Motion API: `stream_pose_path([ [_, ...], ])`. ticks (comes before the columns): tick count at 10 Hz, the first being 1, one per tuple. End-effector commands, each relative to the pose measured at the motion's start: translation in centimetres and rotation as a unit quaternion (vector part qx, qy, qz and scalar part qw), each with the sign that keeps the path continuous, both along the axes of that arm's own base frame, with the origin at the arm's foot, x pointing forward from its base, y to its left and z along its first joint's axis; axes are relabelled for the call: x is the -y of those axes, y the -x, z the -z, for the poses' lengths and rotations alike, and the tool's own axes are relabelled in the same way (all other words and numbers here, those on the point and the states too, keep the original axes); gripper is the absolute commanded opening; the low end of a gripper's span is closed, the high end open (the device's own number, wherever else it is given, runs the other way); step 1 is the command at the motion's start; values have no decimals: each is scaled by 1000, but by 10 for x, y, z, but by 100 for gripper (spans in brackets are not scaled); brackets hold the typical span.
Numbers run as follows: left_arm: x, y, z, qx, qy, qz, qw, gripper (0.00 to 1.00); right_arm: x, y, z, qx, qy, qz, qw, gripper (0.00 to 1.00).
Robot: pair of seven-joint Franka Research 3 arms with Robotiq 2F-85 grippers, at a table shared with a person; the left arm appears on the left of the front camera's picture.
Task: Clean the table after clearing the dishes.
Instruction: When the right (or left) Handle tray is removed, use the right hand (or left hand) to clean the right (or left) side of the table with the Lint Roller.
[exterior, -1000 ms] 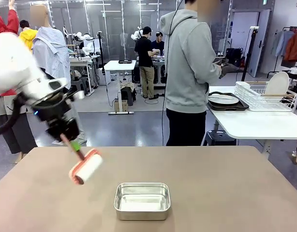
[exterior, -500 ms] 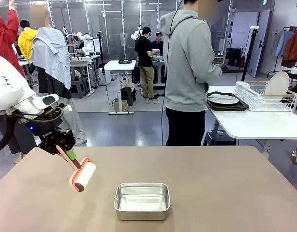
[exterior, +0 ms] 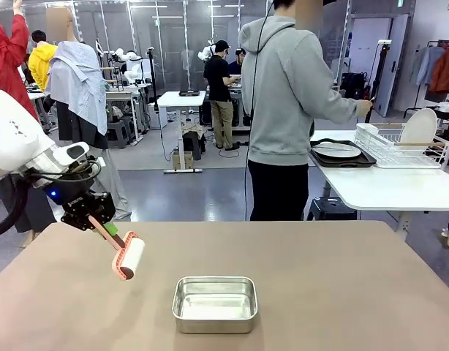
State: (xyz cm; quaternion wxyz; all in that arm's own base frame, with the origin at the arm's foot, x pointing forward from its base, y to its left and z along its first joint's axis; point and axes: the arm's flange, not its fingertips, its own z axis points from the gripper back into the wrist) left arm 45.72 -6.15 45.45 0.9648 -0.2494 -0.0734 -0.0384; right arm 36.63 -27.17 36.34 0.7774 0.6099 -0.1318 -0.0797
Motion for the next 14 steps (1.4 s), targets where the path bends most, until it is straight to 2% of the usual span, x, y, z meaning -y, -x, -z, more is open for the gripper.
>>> stream_pose_path([
  [1,-10,-22,23,-9,64,-70,995,21,-3,3,-4,-3,0,-4,1000,81],
  [2,-13,-29,37,-21,91,-64,994,21,-3,3,-4,-3,0,-4,1000,81],
  [4,-13,-49,56,-6,103,-59,993,21,-3,3,-4,-3,0,-4,1000,81],
  [6,-8,-62,71,-6,106,-28,994,21,-3,3,-4,-3,0,-4,1000,81],
  [8,-11,-76,91,-51,129,-20,990,21,-3,3,-4,-3,0,-4,1000,81],
  [10,-16,-86,112,-52,133,-6,990,21,-3,3,-4,-3,0,-4,1000,81],
  [11,-21,-87,122,-47,113,-7,992,21,-3,3,-4,-3,0,-4,1000,81],
  [12,-31,-85,135,-41,60,-10,997,21,-3,3,-4,-3,0,-4,1000,81],
  [14,-55,-79,144,-40,-2,-21,999,21,-3,3,-4,-3,0,-4,1000,81],
])
